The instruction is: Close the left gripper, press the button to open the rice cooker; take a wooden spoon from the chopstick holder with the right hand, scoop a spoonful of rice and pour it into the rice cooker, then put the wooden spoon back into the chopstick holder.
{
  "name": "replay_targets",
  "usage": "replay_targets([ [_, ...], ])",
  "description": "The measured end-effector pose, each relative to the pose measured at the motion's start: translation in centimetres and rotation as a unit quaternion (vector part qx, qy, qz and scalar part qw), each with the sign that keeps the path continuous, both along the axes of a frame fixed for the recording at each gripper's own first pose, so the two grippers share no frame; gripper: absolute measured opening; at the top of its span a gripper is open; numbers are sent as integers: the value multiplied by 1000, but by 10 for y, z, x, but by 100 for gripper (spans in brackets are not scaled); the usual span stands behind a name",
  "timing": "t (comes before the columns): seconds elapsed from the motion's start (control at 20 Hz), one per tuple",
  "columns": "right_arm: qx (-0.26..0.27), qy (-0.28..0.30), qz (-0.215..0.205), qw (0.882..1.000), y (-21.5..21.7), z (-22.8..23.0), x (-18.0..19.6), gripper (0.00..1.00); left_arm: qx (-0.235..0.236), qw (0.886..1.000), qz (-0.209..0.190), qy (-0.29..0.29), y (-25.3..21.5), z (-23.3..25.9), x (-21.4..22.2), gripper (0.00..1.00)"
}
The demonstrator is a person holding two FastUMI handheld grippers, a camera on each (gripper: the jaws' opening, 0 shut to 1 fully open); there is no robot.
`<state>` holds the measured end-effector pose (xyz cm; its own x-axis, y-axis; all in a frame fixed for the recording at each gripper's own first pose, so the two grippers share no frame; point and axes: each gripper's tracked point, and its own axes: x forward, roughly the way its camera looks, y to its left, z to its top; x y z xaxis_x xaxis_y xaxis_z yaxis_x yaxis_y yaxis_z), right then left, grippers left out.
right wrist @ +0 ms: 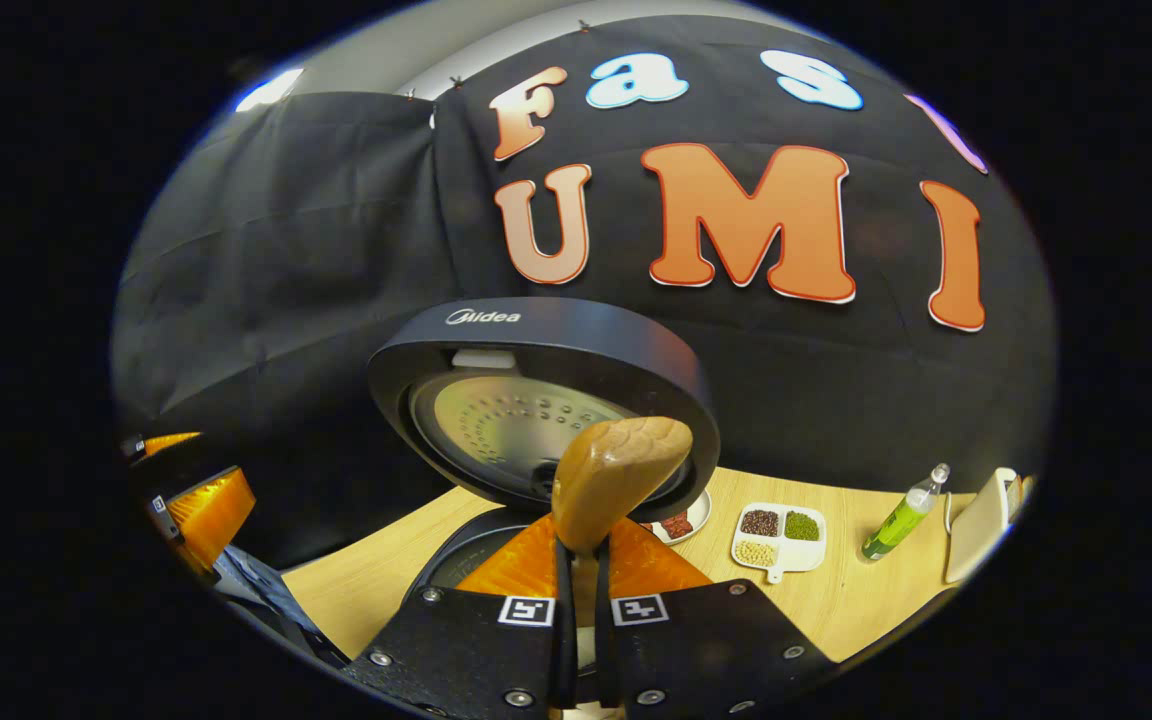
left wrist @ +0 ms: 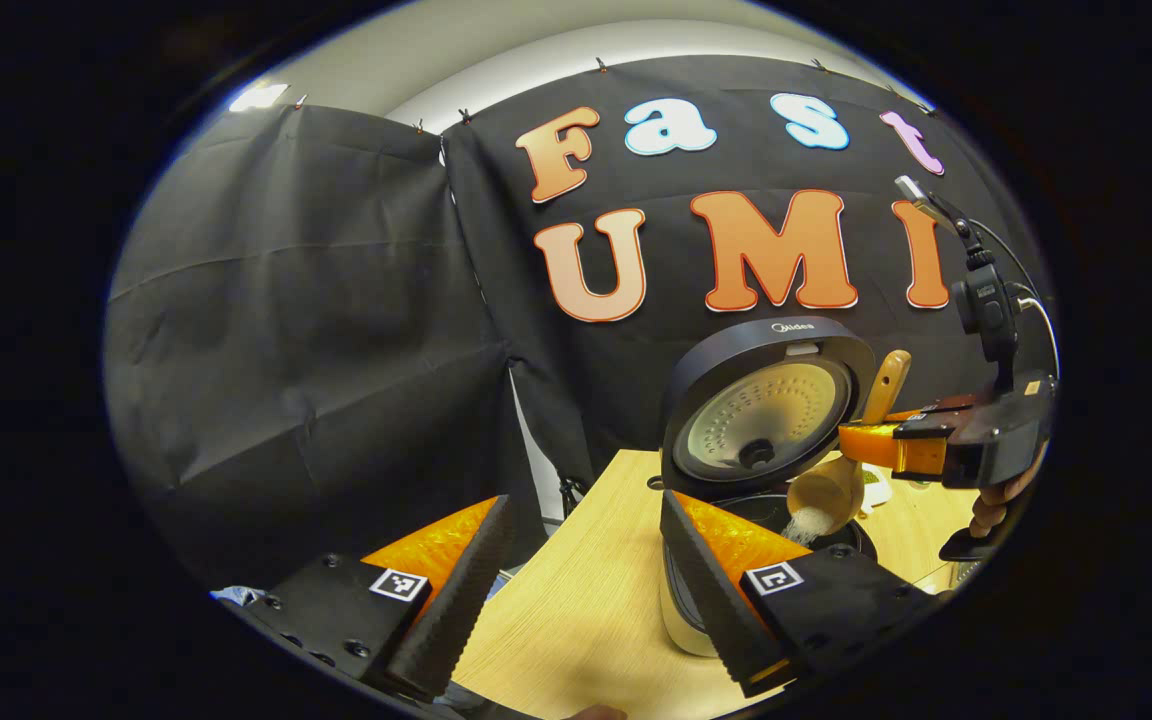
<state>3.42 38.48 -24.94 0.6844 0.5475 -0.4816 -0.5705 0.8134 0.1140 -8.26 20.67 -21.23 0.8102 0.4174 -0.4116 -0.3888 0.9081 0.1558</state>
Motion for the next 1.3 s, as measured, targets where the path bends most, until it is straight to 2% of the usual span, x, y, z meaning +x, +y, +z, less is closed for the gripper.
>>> replay_targets([
  [0.15, -10, -24, 19, 999, 11, 11, -2, 7, 5, 1000, 6, 1, 5, -2, -3, 93],
  [0.2, -14, -27, 24, 999, 12, 11, -3, 6, 5, 1000, 8, 2, 6, -2, -3, 100],
  [0.85, -32, -113, 90, 989, 14, 41, -19, 7, 9, 1000, 5, 6, 6, -5, 3, 100],
  [0.95, -16, -88, 76, 993, 6, 36, -18, 6, 9, 1000, 4, 5, 4, -4, 2, 100],
  [1.1, 18, -16, 33, 999, -19, 25, -13, 7, 4, 1000, 3, 2, -2, -1, 2, 100],
  [1.3, 65, 45, -27, 997, -64, 23, -2, 7, -5, 1000, -5, 4, -17, -2, 5, 100],
])
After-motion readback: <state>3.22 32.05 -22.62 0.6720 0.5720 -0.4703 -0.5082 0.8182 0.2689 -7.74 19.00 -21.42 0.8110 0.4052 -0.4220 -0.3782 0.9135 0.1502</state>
